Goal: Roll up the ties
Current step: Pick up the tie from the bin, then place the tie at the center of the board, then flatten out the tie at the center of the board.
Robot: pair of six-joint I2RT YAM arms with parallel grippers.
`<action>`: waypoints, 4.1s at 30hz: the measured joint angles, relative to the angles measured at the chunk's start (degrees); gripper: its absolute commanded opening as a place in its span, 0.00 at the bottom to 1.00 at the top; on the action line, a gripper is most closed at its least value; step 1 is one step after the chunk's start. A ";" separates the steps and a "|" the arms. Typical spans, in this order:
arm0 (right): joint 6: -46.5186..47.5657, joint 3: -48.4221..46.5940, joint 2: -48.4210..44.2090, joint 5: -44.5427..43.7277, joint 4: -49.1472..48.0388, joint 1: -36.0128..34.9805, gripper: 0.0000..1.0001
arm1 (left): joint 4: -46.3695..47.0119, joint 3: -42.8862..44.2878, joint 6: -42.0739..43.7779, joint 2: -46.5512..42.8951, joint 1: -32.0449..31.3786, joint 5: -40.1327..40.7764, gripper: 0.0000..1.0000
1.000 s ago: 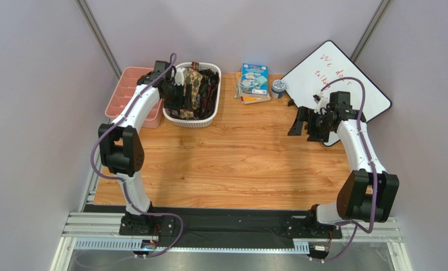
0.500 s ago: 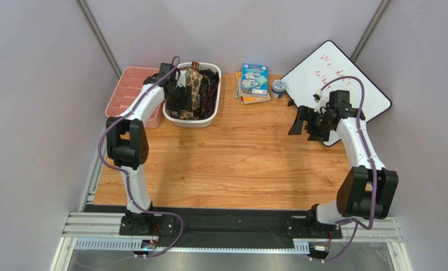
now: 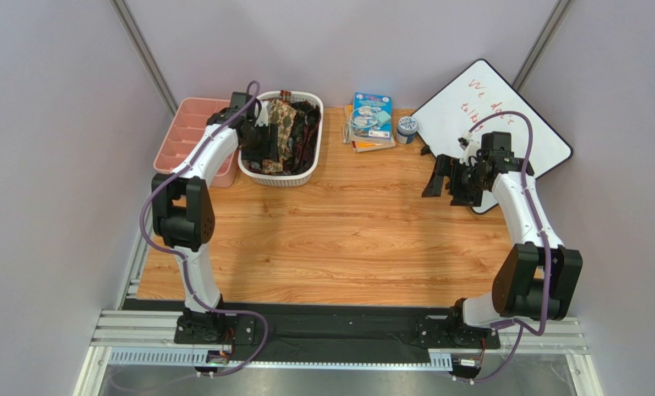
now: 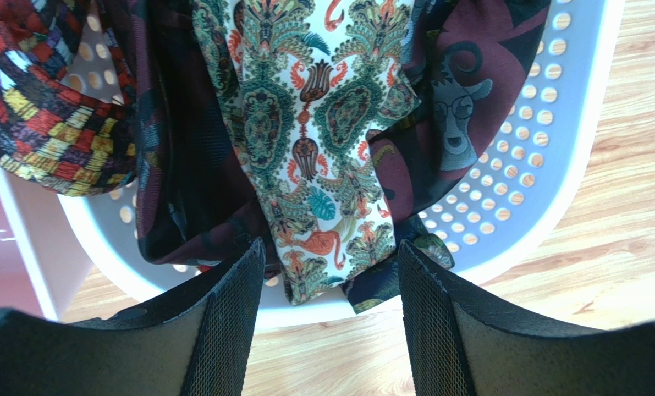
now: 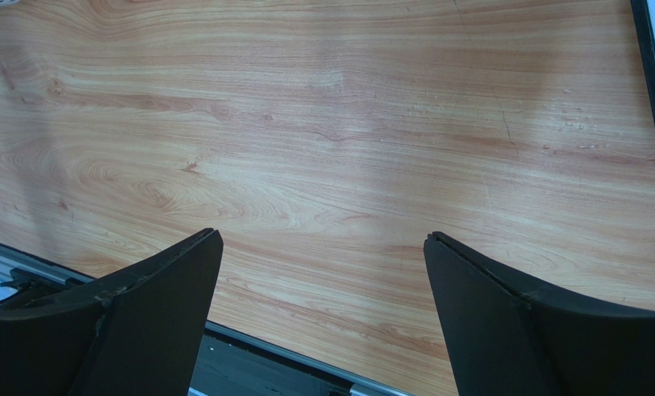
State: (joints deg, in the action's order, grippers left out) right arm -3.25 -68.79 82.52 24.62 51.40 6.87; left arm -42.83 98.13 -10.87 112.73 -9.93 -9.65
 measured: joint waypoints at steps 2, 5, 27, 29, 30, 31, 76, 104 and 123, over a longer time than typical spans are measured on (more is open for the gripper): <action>0.02 0.00 0.00 -0.35 0.00 0.00 1.00 | 0.02 0.00 -0.46 0.13 0.00 -0.31 0.66; 0.02 0.00 0.04 -0.59 0.00 0.00 1.00 | 0.02 0.00 -1.11 1.01 0.00 -0.35 0.66; 0.04 -1.46 1.66 -0.20 0.02 0.00 1.00 | -1.44 8.63 -3.39 -1.31 0.26 -9.01 0.00; 0.11 -2.05 1.64 0.11 -0.17 0.00 1.00 | -1.90 12.41 -2.75 -3.32 0.15 -10.29 0.00; 0.31 -2.49 1.64 0.26 -0.28 0.00 1.00 | -2.12 13.86 -2.58 -4.24 0.13 -10.84 0.00; 0.48 -2.93 1.66 0.39 -0.31 0.00 1.00 | -2.62 15.93 -2.23 -5.31 0.00 -11.43 0.00; 26.67 -1.90 -6.86 12.81 6.58 -2.60 1.00 | 18.01 -40.30 -25.14 -30.34 3.82 -38.05 0.74; 0.37 12.26 16.06 10.19 -11.80 -36.61 0.78 | 7.80 -59.60 74.53 -49.53 -43.93 -30.40 0.66; -1.40 9.05 22.99 12.17 -13.33 -40.22 0.30 | 19.28 -59.19 73.29 -33.51 -46.34 -22.99 0.30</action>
State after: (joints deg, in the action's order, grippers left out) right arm -4.64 -59.75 105.51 36.80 38.06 -33.34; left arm -23.55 38.94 62.41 79.22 -56.27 -32.64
